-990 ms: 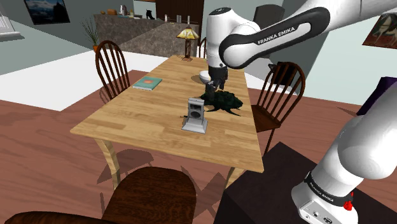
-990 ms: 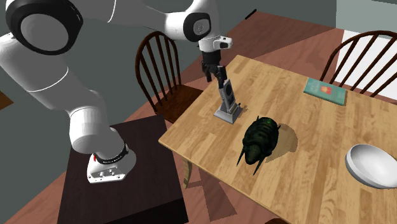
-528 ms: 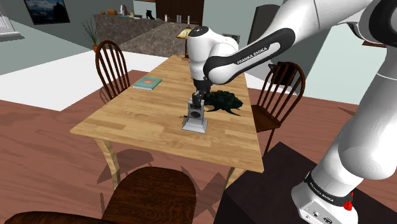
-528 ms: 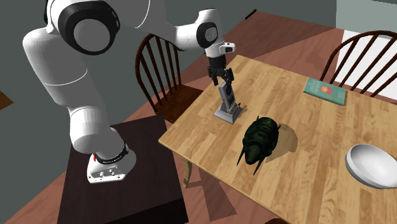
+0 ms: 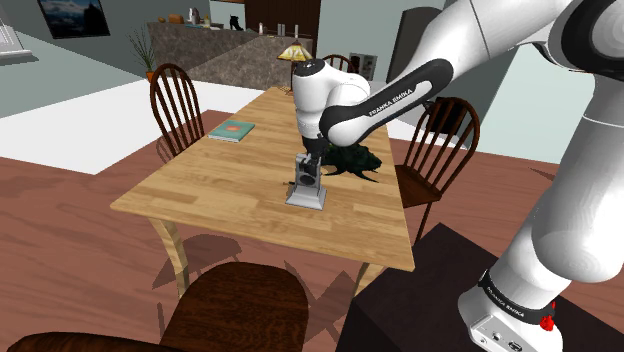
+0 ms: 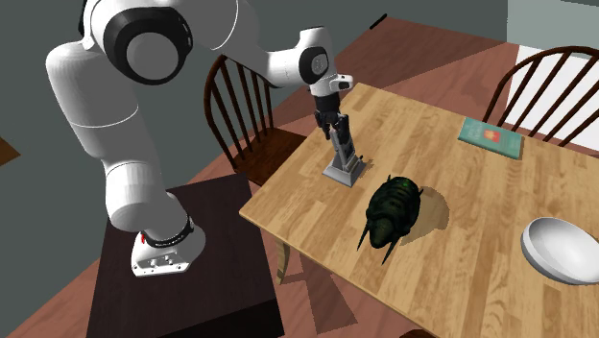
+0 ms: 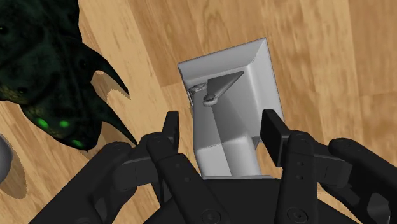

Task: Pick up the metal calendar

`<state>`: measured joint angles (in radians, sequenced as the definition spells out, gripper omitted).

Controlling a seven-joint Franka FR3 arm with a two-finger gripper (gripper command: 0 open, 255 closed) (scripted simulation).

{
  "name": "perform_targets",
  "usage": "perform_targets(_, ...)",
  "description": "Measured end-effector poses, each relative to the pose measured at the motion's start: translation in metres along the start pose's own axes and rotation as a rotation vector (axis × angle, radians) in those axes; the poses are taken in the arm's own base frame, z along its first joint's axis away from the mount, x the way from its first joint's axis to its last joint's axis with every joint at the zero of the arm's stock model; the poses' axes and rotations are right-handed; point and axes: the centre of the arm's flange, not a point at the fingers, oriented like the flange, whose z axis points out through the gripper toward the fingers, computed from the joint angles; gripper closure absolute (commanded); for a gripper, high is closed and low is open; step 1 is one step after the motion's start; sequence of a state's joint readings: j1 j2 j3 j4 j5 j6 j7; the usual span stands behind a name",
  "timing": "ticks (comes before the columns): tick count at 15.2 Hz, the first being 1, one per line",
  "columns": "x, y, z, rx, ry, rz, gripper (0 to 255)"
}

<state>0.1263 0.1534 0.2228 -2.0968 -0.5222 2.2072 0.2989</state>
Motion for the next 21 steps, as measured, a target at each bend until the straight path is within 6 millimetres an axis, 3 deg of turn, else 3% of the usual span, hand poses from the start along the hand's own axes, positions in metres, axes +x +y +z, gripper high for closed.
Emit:
perform_targets(10, 0.000, 0.001, -0.002, -0.001, 0.001, 0.000, 255)
perform_targets(21, 0.001, 0.021, -0.050, 0.000, -0.001, 0.000, 255)
